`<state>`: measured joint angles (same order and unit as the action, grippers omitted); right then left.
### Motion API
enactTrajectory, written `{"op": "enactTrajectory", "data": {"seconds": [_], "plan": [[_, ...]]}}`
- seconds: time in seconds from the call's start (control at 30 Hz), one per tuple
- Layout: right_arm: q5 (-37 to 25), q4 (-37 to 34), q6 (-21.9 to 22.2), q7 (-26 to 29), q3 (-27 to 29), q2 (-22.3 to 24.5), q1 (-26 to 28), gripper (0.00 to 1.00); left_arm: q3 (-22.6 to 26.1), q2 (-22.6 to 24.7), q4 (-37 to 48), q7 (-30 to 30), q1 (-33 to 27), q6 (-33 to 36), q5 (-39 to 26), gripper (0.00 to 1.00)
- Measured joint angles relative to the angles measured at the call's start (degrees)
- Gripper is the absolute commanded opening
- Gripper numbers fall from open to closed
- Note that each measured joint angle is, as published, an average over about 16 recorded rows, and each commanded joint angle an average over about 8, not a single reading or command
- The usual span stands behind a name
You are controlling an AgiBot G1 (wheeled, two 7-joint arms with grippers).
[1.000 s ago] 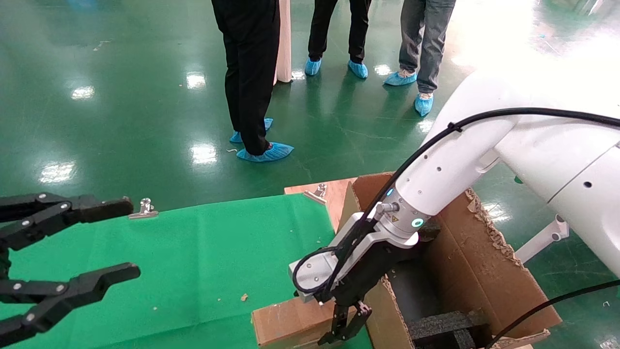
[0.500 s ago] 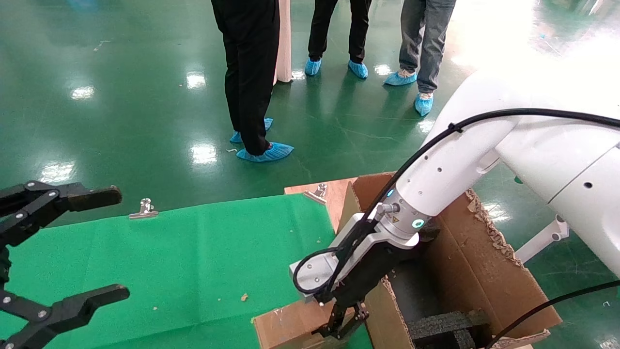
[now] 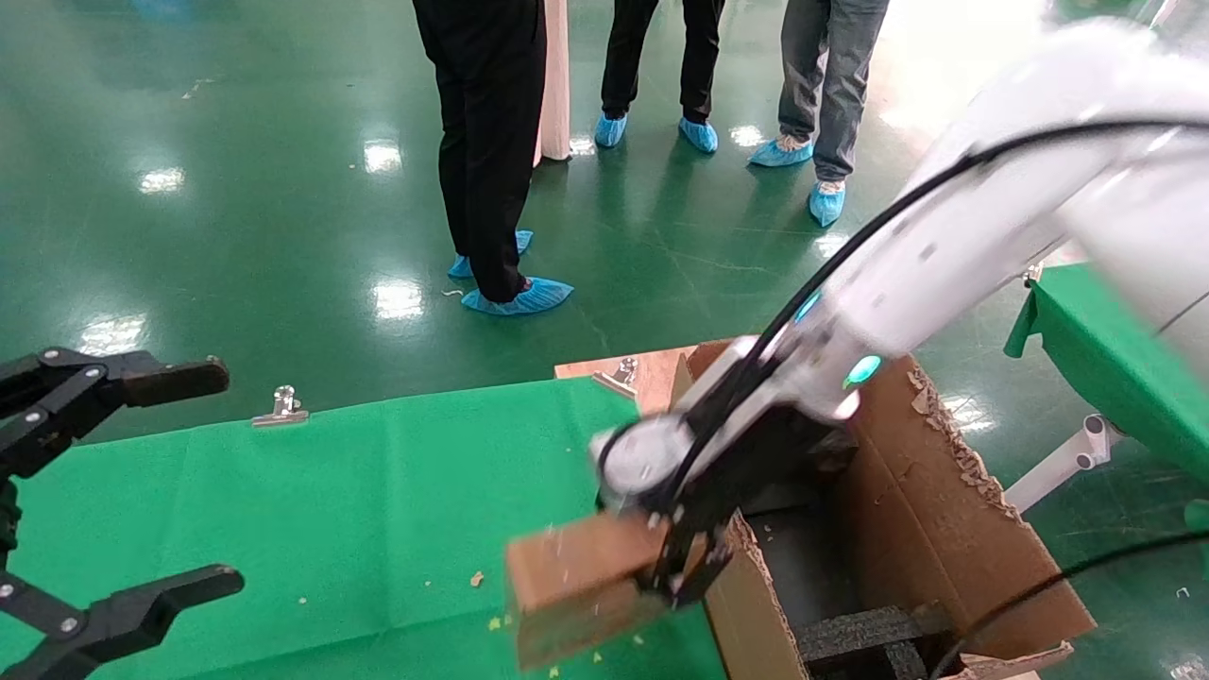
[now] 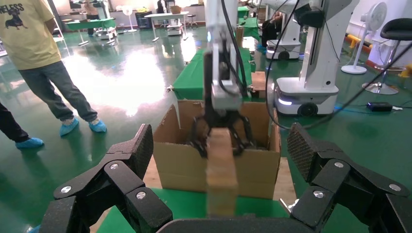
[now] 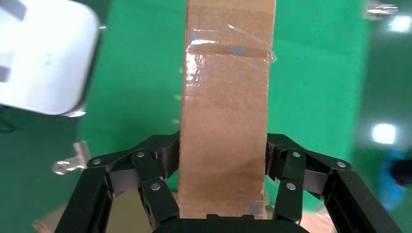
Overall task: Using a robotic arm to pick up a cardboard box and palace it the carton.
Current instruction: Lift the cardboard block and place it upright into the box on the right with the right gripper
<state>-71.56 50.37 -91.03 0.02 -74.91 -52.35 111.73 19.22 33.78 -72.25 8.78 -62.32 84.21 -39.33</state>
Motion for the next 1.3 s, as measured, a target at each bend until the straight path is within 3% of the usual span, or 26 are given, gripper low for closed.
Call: {"op": "enactTrajectory", "data": {"seconds": [0.47,1.03,1.3], "plan": [[9.9,-6.3,-0.5,-7.1,-8.5,7.1,14.2,0.00,0.0,0.0,0.0,0.0,0.0,0.0,0.0,1.00],[11.7,-7.9,-0.7,-9.4,-23.1,15.4,25.8,0.00,0.0,0.0,0.0,0.0,0.0,0.0,0.0,1.00],[13.2,-8.1,-0.6,-10.0,-29.2,16.9,31.1,0.00,0.0,0.0,0.0,0.0,0.0,0.0,0.0,1.00]]}}
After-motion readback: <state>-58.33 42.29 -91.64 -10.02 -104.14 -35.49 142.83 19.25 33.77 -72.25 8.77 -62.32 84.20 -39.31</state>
